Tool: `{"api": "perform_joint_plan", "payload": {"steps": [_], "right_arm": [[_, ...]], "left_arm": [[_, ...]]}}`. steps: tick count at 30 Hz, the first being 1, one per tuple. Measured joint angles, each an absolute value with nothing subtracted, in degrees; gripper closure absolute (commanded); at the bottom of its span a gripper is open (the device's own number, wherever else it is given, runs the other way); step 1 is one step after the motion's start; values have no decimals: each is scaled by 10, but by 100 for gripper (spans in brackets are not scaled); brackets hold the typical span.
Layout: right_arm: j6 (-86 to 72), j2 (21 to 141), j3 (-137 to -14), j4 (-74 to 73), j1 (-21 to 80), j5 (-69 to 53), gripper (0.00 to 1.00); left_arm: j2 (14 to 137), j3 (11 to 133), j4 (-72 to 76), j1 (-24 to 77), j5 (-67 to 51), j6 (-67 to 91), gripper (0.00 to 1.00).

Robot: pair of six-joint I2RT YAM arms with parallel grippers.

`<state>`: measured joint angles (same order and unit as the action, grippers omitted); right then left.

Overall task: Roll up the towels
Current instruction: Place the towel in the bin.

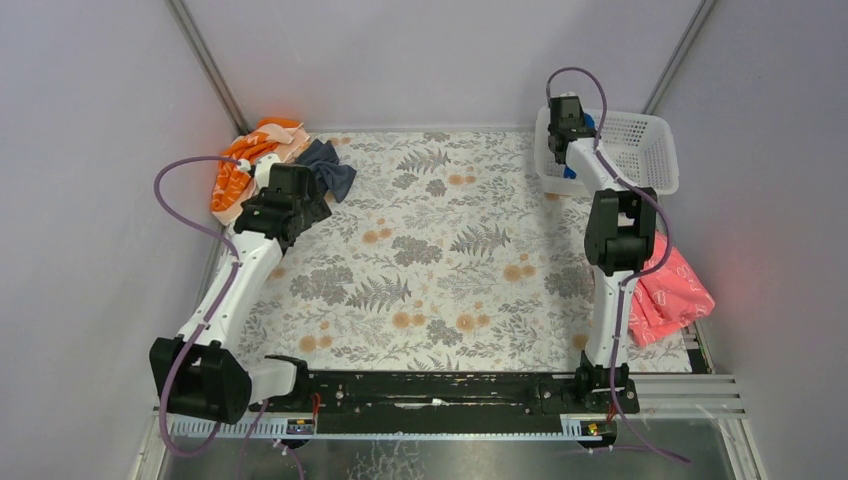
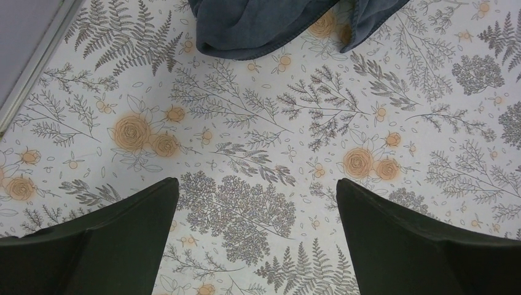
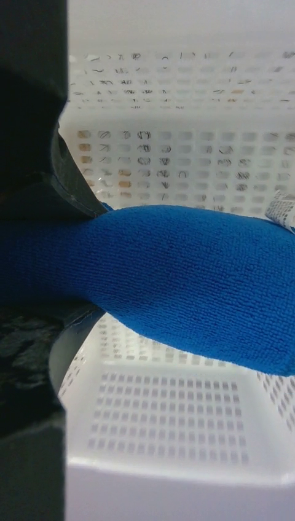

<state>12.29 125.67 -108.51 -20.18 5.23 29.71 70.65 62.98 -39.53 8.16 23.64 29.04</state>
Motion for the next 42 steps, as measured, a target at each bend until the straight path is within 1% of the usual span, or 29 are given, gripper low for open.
{"api": "perform_joint_plan", "payload": {"steps": [4, 8, 15, 23, 29, 33, 37, 42], "right_arm": [[125, 1318, -1108, -203, 48, 259, 100], [125, 1353, -1133, -210, 47, 208, 100], [111, 1359, -1160, -234, 41, 133, 100], [67, 1359, -1180, -288, 27, 74, 97], [35, 1362, -1181, -314, 11, 40, 92], [23, 1378, -1183, -312, 3, 16, 85], [18, 1386, -1193, -310, -2, -5, 74], [18, 1386, -1193, -310, -5, -12, 54]], "left_arm": [[715, 628, -395, 80, 241, 288, 0], [725, 628, -395, 78, 243, 286, 0], [731, 628, -395, 78, 243, 286, 0], [735, 628, -395, 77, 242, 286, 0], [736, 628, -395, 76, 242, 286, 0], [737, 628, -395, 75, 238, 286, 0], [739, 628, -395, 74, 236, 286, 0], [740, 628, -395, 74, 234, 286, 0]]}}
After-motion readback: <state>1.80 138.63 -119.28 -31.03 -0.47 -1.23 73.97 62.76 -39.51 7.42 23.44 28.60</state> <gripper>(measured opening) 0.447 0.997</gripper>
